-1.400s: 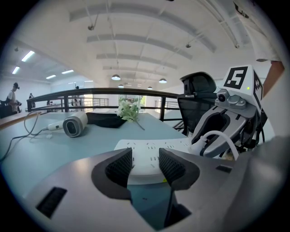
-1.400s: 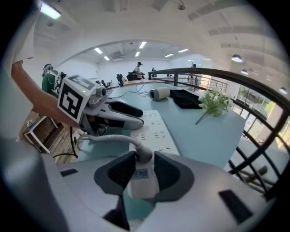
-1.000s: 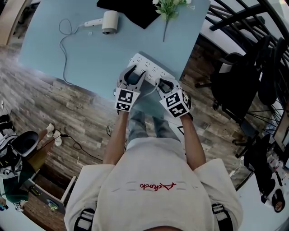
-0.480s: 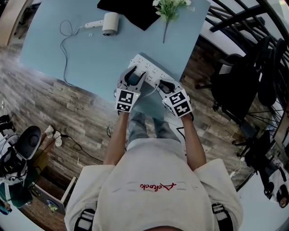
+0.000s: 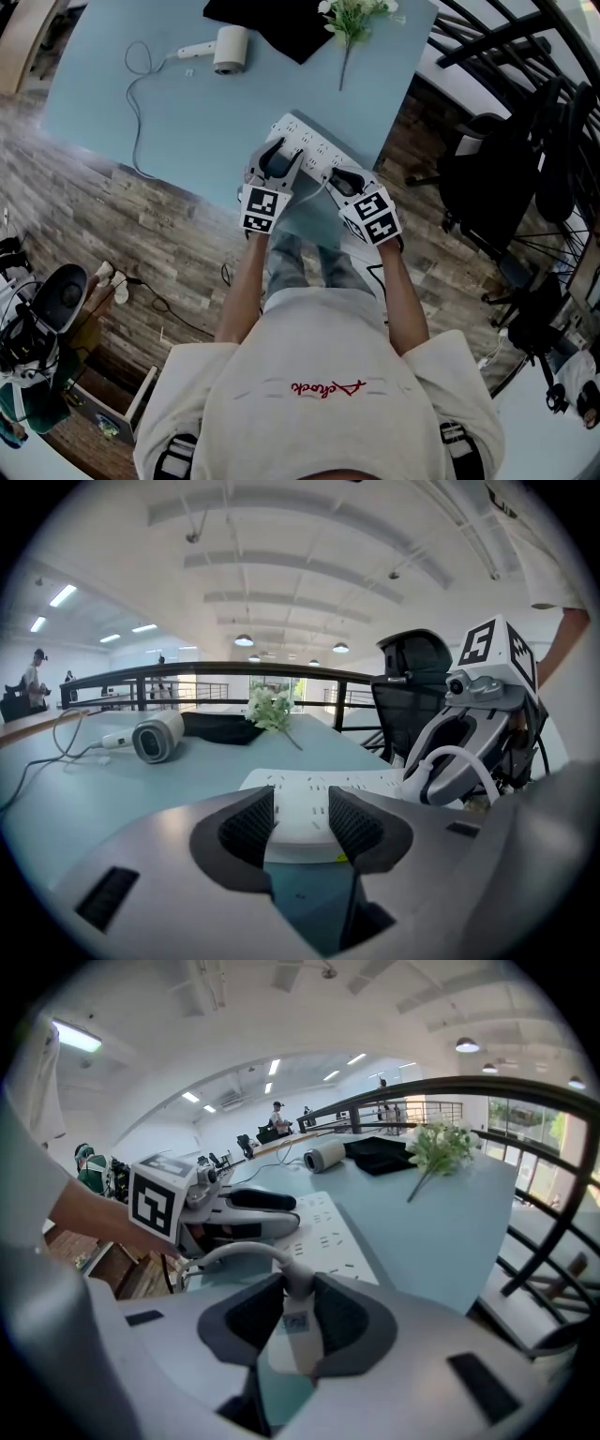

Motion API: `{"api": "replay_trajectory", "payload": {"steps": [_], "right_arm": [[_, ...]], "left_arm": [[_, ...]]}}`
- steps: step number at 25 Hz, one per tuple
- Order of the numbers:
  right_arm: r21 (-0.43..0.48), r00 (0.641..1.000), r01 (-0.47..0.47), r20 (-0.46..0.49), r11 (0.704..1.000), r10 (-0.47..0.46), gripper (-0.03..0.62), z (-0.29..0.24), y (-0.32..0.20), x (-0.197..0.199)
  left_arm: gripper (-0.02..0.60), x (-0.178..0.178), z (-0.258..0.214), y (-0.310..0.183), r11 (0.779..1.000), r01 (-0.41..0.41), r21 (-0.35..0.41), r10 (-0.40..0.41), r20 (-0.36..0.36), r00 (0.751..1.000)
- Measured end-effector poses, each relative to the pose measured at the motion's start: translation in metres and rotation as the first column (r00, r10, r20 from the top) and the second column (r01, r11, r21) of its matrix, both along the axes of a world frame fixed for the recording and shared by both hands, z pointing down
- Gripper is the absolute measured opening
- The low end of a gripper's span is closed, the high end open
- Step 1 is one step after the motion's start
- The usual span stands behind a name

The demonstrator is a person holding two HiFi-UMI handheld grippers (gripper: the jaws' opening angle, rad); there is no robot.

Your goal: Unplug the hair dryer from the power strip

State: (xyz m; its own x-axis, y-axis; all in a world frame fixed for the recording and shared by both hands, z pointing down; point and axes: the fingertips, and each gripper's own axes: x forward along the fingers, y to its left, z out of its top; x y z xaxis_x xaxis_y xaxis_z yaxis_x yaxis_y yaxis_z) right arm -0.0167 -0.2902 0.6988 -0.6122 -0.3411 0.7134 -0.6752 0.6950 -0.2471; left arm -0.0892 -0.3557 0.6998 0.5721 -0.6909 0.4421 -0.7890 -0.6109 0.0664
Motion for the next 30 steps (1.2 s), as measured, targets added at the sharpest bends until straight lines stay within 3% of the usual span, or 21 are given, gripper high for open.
{"api": "replay_trajectory", "payload": {"steps": [3,6,10,17,22,30], "right_arm": [[0.045,0.999,0.001,0.039,0.999,-0.003,0.114,-0.017,-0.004,-0.007],[0.091,0.999,0.044,-0.027,0.995,-0.042,0.114,-0.021,-0.009,-0.011],[0.046,1.0,-0.005,0.011,0.999,0.005,0.115,-0.016,-0.003,-0.002],[0.066,1.0,-0.017,0.021,0.998,0.016,0.115,-0.022,-0.002,-0.001],[0.088,1.0,-0.007,0.02,0.996,0.006,0.115,-0.034,0.004,-0.001],[0.137,0.996,-0.037,0.09,0.99,0.025,0.115,-0.062,0.005,0.0]], "left_arm": [[0.175,0.0,0.0,0.0,1.0,0.001,0.0,-0.001,0.003,1.0],[0.175,-0.001,0.0,-0.002,1.0,0.001,-0.001,-0.001,0.003,1.0],[0.175,0.0,0.001,0.0,1.0,-0.012,-0.017,0.012,0.004,1.0],[0.168,-0.001,-0.012,0.007,1.0,-0.001,-0.004,0.001,-0.006,1.0],[0.134,-0.002,-0.035,0.011,1.0,0.008,0.023,-0.008,-0.016,1.0],[0.025,-0.007,-0.078,0.025,0.997,0.027,0.074,-0.024,-0.039,0.999]]}}
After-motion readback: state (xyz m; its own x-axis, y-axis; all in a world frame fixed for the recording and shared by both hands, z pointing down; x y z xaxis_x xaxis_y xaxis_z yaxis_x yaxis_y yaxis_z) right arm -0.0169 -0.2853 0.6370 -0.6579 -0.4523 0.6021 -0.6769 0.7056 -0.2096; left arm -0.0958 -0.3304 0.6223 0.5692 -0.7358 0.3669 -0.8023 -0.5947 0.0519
